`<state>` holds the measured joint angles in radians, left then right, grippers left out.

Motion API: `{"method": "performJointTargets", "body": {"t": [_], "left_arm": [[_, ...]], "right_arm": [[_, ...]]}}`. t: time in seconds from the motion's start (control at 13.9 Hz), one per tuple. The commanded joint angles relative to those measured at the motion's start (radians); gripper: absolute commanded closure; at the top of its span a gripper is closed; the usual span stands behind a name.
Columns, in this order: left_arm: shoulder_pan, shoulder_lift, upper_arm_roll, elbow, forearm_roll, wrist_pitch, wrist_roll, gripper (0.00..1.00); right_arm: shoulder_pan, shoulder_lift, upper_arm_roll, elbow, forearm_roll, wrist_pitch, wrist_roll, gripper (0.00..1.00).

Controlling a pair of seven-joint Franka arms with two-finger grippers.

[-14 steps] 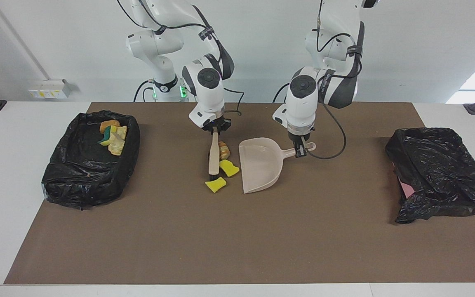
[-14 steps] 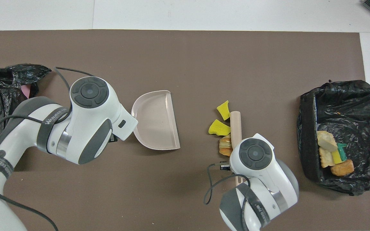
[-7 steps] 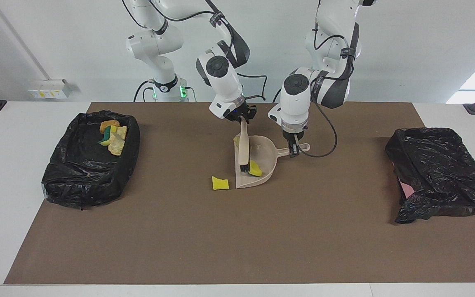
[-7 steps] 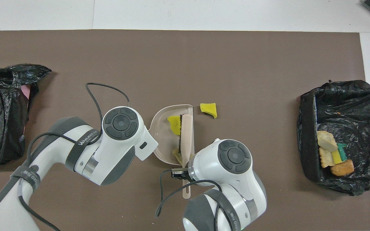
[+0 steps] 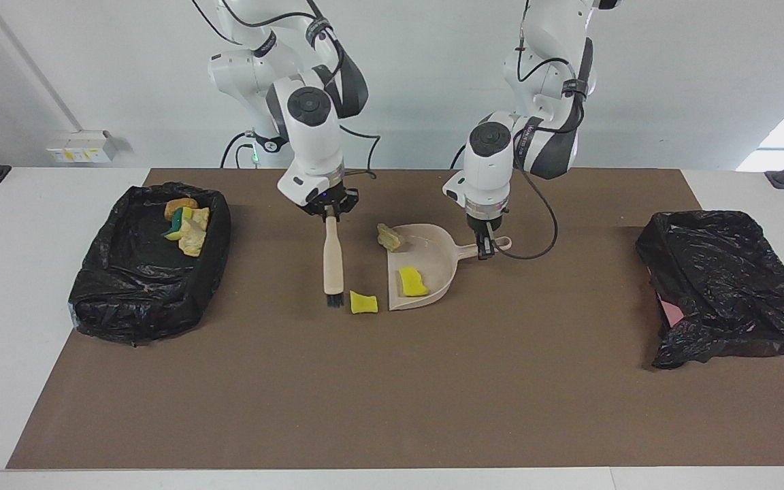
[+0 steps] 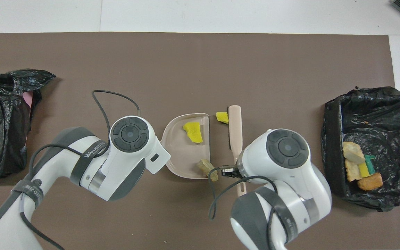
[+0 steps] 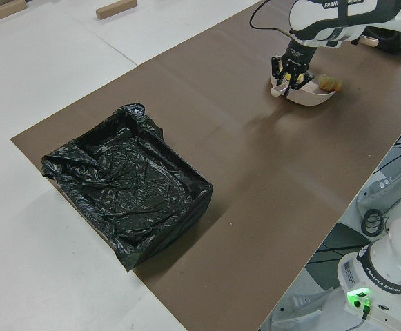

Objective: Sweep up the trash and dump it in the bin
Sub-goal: 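Sweep the remaining sponge pieces toward the dustpan with the right gripper, then push the last pieces into the dustpan with the brush in the right gripper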

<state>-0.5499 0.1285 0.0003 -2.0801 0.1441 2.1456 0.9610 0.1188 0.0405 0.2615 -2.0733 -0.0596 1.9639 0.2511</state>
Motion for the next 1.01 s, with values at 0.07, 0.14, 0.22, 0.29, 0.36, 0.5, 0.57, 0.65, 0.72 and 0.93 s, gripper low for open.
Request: {"method": "performJointTargets", "body": {"t": [0.07,0.14,0.22,0.29,0.36,0.5,0.57,0.65,0.72,0.93], "left_arm": [[-0.008,-0.033,0.007,-0.041,0.000,0.007,-0.088,1.00],[-0.010,-0.033,0.007,-0.041,0.000,0.001,-0.111,1.00],[-0.010,-0.035,0.007,-0.041,0.000,-0.006,-0.145,1.00],[-0.016,-0.035,0.007,-0.041,0.000,-0.009,-0.174,1.00],[-0.019,-0.035,0.007,-0.041,0.000,-0.010,-0.177,1.00],[-0.019,-0.036,0.007,-0.043,0.000,-0.009,-0.179,1.00],[-0.018,-0.043,0.007,-0.054,0.000,-0.003,-0.177,1.00],[-0.015,-0.049,0.007,-0.067,0.000,0.007,-0.173,1.00],[-0.009,-0.053,0.006,-0.083,0.000,0.013,-0.159,1.00],[0.031,-0.046,0.006,-0.077,-0.032,0.036,-0.122,1.00]], "right_arm": [[0.010,0.171,0.016,0.096,-0.127,0.001,-0.032,1.00],[0.042,0.203,0.016,0.096,-0.117,0.015,-0.029,1.00],[0.064,0.205,0.019,0.084,-0.106,0.015,-0.030,1.00],[0.071,0.193,0.025,0.072,-0.082,0.000,-0.035,1.00],[0.084,0.181,0.044,0.050,-0.018,-0.008,-0.035,1.00],[0.132,0.154,0.062,0.030,0.131,-0.005,-0.024,1.00],[0.157,0.144,0.062,0.024,0.174,-0.003,0.000,1.00],[0.173,0.139,0.064,0.019,0.208,0.001,0.031,1.00],[0.199,0.136,0.065,0.019,0.248,0.007,0.052,1.00],[0.211,0.139,0.065,0.059,0.313,0.029,0.100,1.00]]}}
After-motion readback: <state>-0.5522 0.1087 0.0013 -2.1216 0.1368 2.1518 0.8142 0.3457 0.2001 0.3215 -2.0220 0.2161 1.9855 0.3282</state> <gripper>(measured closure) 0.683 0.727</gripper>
